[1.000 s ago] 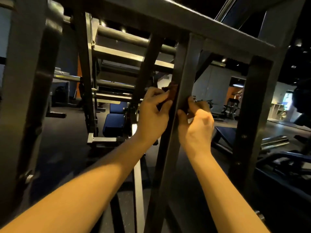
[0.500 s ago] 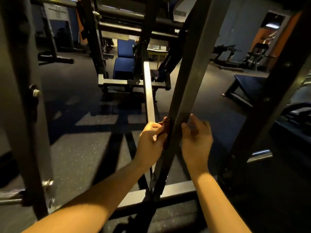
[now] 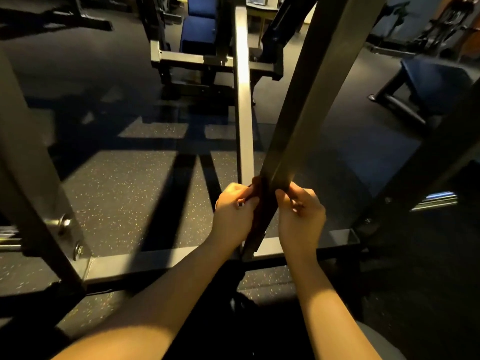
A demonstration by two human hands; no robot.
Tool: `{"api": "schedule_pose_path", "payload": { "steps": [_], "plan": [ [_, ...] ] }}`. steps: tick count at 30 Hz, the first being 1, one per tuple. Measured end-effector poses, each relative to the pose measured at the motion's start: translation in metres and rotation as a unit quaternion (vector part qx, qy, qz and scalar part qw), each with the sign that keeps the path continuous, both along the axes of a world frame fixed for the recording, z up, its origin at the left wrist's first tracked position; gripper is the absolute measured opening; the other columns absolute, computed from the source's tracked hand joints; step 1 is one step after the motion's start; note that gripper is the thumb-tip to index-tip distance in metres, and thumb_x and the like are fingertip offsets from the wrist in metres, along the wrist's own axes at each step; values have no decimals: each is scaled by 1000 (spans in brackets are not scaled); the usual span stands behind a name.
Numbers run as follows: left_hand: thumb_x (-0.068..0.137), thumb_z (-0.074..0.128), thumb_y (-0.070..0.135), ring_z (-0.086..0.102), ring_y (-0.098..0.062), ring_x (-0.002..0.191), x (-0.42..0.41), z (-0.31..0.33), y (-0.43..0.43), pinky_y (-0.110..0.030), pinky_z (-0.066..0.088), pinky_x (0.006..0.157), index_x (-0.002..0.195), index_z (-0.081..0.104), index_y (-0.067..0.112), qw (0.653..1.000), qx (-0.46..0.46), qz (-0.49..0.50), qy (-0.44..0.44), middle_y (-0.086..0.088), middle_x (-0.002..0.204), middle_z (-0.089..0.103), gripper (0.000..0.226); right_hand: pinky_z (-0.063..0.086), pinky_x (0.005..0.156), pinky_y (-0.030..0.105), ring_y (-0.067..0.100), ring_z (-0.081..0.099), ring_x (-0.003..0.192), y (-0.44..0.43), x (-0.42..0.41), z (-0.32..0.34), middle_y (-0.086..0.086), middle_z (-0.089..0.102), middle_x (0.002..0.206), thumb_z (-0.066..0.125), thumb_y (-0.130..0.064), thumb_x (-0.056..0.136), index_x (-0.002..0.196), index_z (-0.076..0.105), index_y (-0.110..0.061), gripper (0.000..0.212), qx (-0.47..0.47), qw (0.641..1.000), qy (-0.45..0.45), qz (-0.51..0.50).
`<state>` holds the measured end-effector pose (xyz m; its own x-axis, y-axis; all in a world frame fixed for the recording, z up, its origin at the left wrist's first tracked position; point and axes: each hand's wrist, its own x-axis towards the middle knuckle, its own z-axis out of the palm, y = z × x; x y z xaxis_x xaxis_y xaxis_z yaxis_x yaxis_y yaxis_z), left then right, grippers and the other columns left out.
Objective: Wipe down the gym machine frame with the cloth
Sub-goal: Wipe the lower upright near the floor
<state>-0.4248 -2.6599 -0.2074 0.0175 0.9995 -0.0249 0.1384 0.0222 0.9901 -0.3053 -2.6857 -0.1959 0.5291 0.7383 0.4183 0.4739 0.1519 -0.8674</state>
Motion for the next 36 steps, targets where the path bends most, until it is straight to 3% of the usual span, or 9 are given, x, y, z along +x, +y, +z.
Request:
{"api": "schedule_pose_path", "payload": {
  "steps": [7,11,15,18,21,24,29,32,36],
  "plan": [
    [102,57,12,69,0,67,3,-57,3,-12,50,52,75,69,28,992,-114,-9,48,4,79,70,33,49,69,7,-4,66,77,2,-8,-15,-11,67,77,72,-13,95,85,73,-16,11,-25,998,56,-27],
    [96,60,5,71,-14,78,-2,-59,7,-17,53,59,75,69,25,986,-153,-31,66,-1,81,72,30,53,72,12,0,66,81,4,-6,-26,-2,71,82,71,-16,96,92,76,-7,11,-41,996,69,-30],
    [88,69,13,71,-22,98,-19,-68,-16,-39,57,94,92,76,30,969,-170,-130,124,-7,109,73,19,47,67,6,-2,66,83,0,-4,-26,-6,70,88,70,-25,97,99,76,-17,11,-66,995,65,-21],
    [92,65,6,68,-14,96,-32,-72,-35,-31,55,93,108,80,22,962,-135,-178,154,2,103,70,26,44,69,4,-2,65,85,-3,-4,-29,-9,69,91,69,-26,97,95,71,-30,4,-110,992,67,-15],
    [95,65,6,72,-17,90,-63,-69,-37,-33,59,88,98,77,26,973,-166,-106,119,-2,94,76,23,51,74,27,10,68,86,-13,-15,-33,-8,70,86,70,-23,96,85,65,-32,16,-172,967,189,-15],
    [93,68,6,75,-19,90,-103,-67,-37,-35,61,83,97,76,24,971,-208,-83,86,-5,92,78,20,48,68,30,17,67,86,-22,-26,-38,2,69,91,71,-11,93,95,65,-20,10,-291,919,266,25],
    [90,68,1,70,-31,96,-143,-70,-43,-35,53,78,103,73,8,962,-265,-34,-66,-15,95,74,16,49,107,46,24,60,118,-27,-58,-40,5,61,128,78,-26,89,135,55,-10,53,-428,853,226,195],
    [91,68,2,72,-30,96,-153,-66,-45,-37,57,75,107,71,10,951,-274,-30,-137,-15,101,74,19,52,103,43,20,66,106,-28,-74,-37,7,67,117,75,-20,92,117,63,-12,29,-468,816,201,272],
    [90,72,5,72,-34,104,-167,-58,-50,-41,60,83,113,73,13,955,-264,-19,-132,-19,114,73,24,61,89,39,24,71,93,-27,-85,-37,13,70,100,66,-4,96,102,65,-9,8,-450,824,201,281]
  ]
}}
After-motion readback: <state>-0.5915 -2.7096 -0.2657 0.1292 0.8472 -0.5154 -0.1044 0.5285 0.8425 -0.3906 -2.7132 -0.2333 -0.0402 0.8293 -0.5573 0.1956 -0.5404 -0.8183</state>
